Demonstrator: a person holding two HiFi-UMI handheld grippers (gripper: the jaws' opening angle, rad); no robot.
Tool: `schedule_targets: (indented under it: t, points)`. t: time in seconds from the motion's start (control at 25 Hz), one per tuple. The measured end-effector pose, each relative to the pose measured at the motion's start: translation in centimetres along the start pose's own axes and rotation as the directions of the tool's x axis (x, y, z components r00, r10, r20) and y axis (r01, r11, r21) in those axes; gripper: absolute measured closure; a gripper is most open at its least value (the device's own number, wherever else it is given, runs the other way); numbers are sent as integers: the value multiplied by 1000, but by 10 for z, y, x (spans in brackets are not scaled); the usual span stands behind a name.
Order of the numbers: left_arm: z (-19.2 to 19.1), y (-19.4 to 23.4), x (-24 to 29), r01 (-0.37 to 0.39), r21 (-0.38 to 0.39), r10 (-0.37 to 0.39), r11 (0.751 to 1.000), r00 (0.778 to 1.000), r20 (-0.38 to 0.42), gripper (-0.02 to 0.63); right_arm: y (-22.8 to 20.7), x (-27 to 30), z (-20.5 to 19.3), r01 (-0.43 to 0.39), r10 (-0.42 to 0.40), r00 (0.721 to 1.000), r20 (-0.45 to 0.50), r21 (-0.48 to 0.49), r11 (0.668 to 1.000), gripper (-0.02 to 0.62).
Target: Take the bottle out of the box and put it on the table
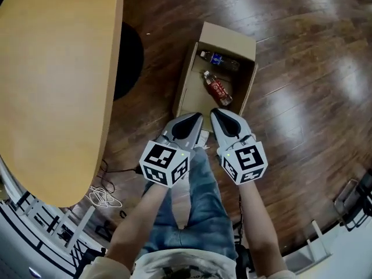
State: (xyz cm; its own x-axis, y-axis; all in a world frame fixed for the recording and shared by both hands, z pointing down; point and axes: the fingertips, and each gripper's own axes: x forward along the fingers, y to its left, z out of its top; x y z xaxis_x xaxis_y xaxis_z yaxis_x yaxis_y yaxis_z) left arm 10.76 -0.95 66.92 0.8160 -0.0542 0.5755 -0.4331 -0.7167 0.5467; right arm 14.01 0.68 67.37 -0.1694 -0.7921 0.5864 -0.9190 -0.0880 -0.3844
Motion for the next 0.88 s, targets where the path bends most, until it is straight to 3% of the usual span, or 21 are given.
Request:
schedule_targets:
  t: [0.28, 0.56, 0.88]
  points:
    - [-48, 55, 41, -25, -19, 24, 1000, 999, -27, 610, -28, 62, -59, -34, 32, 997, -77, -27, 999, 568]
    - [-83, 82, 87, -13, -61, 10, 998, 998, -60, 609, -58, 103, -114, -27, 22, 990, -142, -36, 999, 531]
    - [-131, 91, 129, 13, -85, -21, 996, 995, -98, 610, -120, 138, -193, -17, -13, 952, -307, -96, 995, 459]
